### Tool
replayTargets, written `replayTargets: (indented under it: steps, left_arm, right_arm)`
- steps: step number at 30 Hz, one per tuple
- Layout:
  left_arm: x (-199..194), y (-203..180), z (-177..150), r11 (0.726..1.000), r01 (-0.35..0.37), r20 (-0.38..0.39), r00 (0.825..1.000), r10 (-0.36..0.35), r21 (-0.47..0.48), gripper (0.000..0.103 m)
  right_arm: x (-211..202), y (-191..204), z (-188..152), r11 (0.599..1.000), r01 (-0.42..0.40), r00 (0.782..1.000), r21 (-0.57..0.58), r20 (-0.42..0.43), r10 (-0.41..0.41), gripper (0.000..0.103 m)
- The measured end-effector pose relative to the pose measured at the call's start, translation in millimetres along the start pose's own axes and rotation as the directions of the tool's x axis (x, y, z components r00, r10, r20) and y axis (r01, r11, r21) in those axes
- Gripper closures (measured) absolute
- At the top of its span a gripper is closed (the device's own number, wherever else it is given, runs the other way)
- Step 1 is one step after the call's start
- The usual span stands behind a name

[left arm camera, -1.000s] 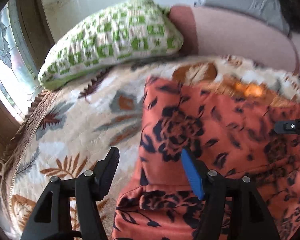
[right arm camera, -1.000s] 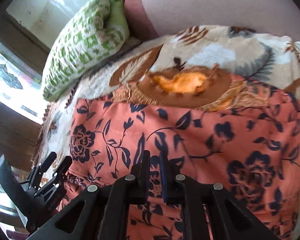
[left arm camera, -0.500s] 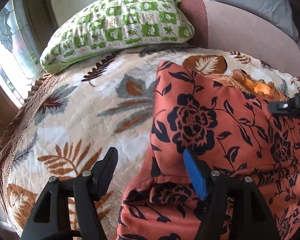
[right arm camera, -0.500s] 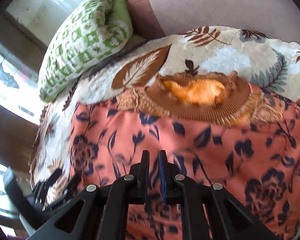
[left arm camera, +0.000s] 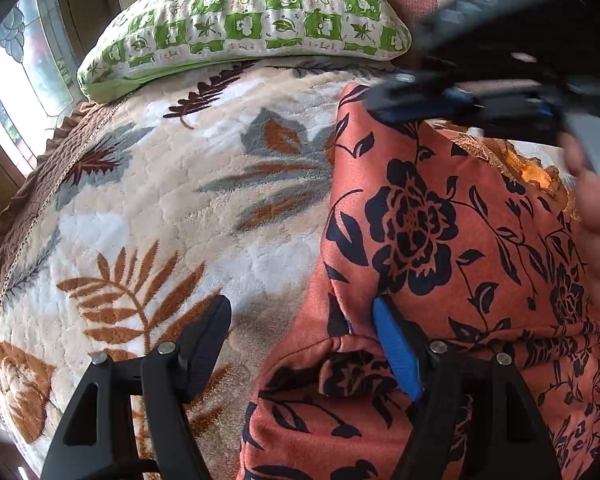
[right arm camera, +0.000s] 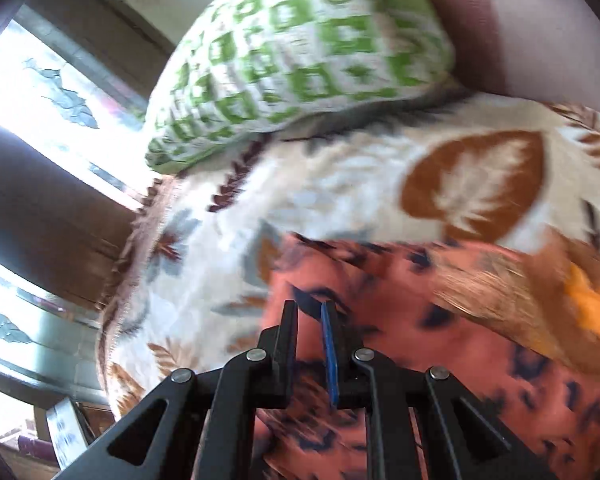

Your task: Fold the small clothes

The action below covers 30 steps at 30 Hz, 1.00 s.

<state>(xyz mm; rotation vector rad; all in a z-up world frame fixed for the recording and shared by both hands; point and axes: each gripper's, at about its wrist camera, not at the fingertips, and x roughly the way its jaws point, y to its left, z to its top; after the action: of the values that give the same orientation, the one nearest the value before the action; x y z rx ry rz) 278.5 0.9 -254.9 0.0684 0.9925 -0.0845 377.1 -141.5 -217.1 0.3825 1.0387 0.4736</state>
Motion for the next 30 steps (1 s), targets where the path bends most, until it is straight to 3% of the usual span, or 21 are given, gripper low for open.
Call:
replayTargets:
  steps: [1,3,5,9,15,19,21,26,30]
  left_arm:
    - [0.3,0.5,0.0,1.000,0.003,-0.001,1.000,-0.003,0.000,0.028]
    - [0.0,0.0,0.2,1.000,0.005,-0.001,1.000,-0.005,0.007,0.028]
    - [-0.2,0.2,0.1,1.000,0.010,-0.002,1.000,-0.010,0.010,0.028]
    - [-0.5,2.0,1.3,1.000,0.020,-0.008,1.000,-0.020,-0.007,0.028]
    - [-2.2,-1.6,-0.9,1.000,-0.007,0.004,1.000,0.007,0.005,0.028]
    - [-4.2,-6.0,-3.2,0.999,-0.036,0.020,0.999,0.036,0.018,0.028]
    - [-4.4,-8.5,-3.7,0.999,-0.049,0.026,0.998,0.049,0.023,0.028]
    - [-4.5,-12.8,-5.5,0.996,-0.085,0.041,0.996,0.083,0.033,0.025]
    - [-4.6,-14.2,-6.5,0.995,-0.099,0.045,0.994,0.098,0.032,0.023]
  right_arm:
    - [11.9,0.4,2.9,1.000,0.023,1.000,0.006,-0.010,-0.023,0.088]
    - [38.5,-12.6,4.5,0.989,0.149,0.987,0.014,-0.056,-0.148,0.089]
    - [37.6,-26.3,3.8,0.994,0.076,0.997,0.074,-0.028,-0.074,0.091]
    - [-4.9,-34.4,-8.3,0.993,-0.009,0.999,0.117,0.046,0.003,0.089]
    - [-66.9,-50.7,-61.0,0.996,0.019,0.997,0.083,0.073,-0.025,0.088]
    - [-93.8,-69.2,-98.8,0.981,0.176,0.979,0.077,0.088,-0.182,0.088]
    - [-87.8,-86.2,-114.9,0.959,0.273,0.962,0.076,0.005,-0.274,0.088]
    - [-107.7,-92.4,-134.9,0.956,0.282,0.959,0.080,0.004,-0.283,0.090]
    - [-137.5,-98.1,-155.0,0.931,0.354,0.930,0.091,0.070,-0.361,0.090]
